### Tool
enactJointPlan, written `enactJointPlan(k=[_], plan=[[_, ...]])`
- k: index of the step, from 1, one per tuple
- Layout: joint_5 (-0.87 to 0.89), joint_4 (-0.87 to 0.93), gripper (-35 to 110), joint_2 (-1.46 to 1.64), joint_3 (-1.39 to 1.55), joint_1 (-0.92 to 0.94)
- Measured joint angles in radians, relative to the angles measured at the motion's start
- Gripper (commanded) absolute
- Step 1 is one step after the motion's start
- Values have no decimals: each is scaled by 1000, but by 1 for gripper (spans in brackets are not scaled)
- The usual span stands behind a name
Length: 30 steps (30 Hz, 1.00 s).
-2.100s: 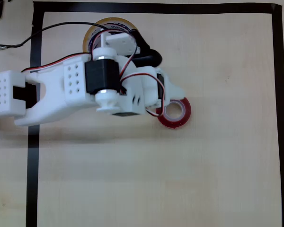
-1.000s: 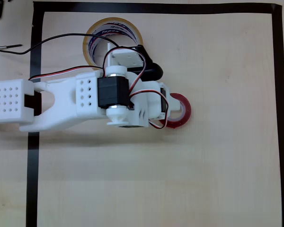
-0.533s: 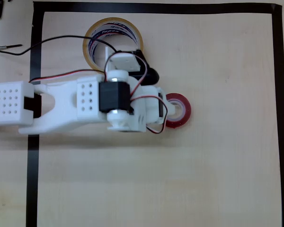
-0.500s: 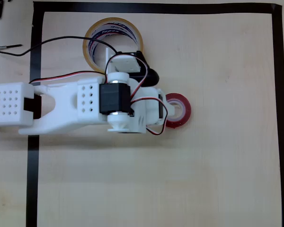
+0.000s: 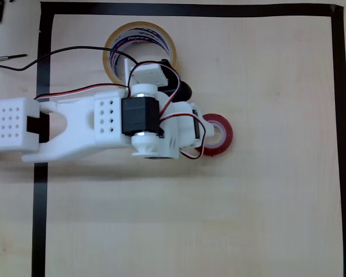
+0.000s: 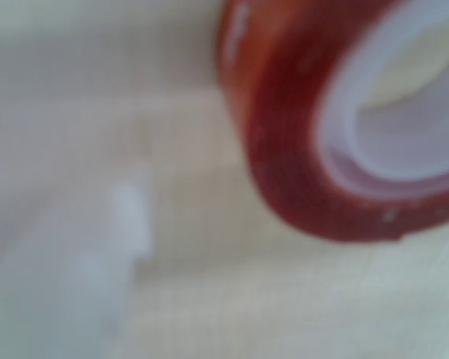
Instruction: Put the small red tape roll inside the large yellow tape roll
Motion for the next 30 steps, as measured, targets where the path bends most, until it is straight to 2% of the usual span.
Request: enactJointPlan(k=[18,30], plan=[[-80,3,22,77,58,-28],[-126,-183,22,118,104,-9]])
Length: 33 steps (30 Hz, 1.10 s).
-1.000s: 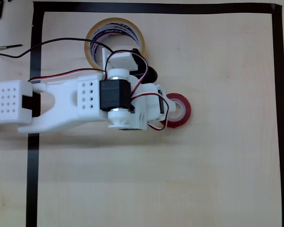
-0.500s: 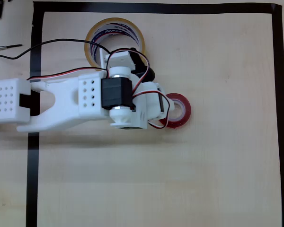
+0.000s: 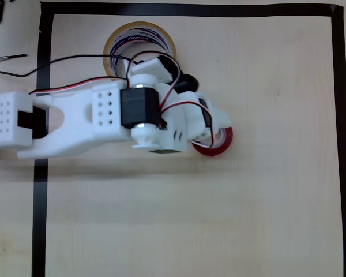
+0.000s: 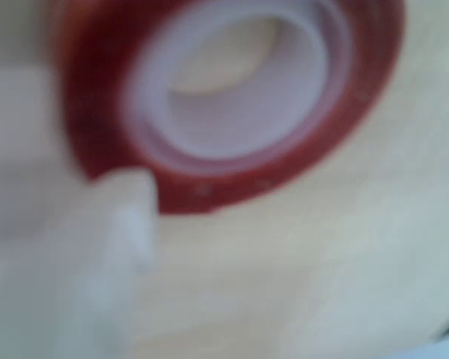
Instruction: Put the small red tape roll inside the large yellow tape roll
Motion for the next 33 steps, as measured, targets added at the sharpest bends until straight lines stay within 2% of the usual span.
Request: enactJointPlan(k=[6,14,27,33], plan=[[0,-163,22,0,2,31],[66,-244,22,0,2,18],[218,-273,22,0,20,-43],[290,-218,22,-29,20,-31]])
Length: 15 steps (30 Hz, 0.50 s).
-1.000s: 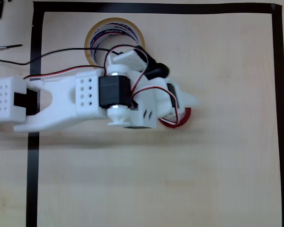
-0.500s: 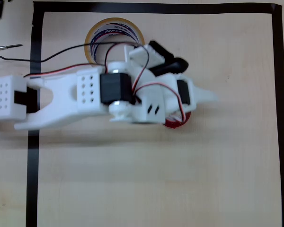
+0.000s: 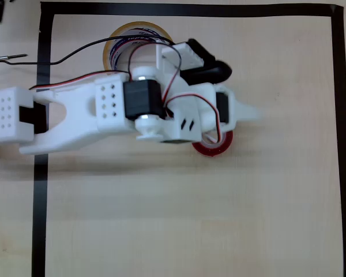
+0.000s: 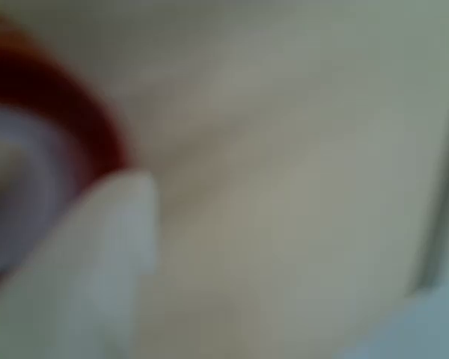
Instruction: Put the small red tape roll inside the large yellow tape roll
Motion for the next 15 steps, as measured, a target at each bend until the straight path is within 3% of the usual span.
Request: enactJointPlan(k=[7,15], plan=[[78,140,22,-114,-120,6],[106,178,22,-117,-143,37]])
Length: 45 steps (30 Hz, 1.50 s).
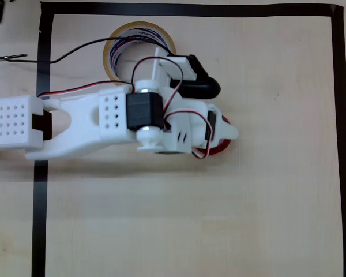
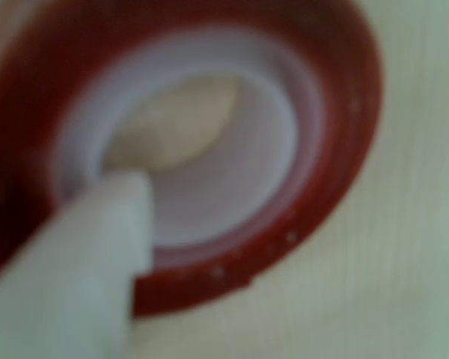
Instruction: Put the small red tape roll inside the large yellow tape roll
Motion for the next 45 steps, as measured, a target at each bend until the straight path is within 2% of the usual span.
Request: enactJointPlan(k=[18,28,36,45], plan=[[-48,173,22,0,0,156],[-130,215,23,17,0,152],[-218,225,23,249,5,86],[-218,230,23,449,396,150]])
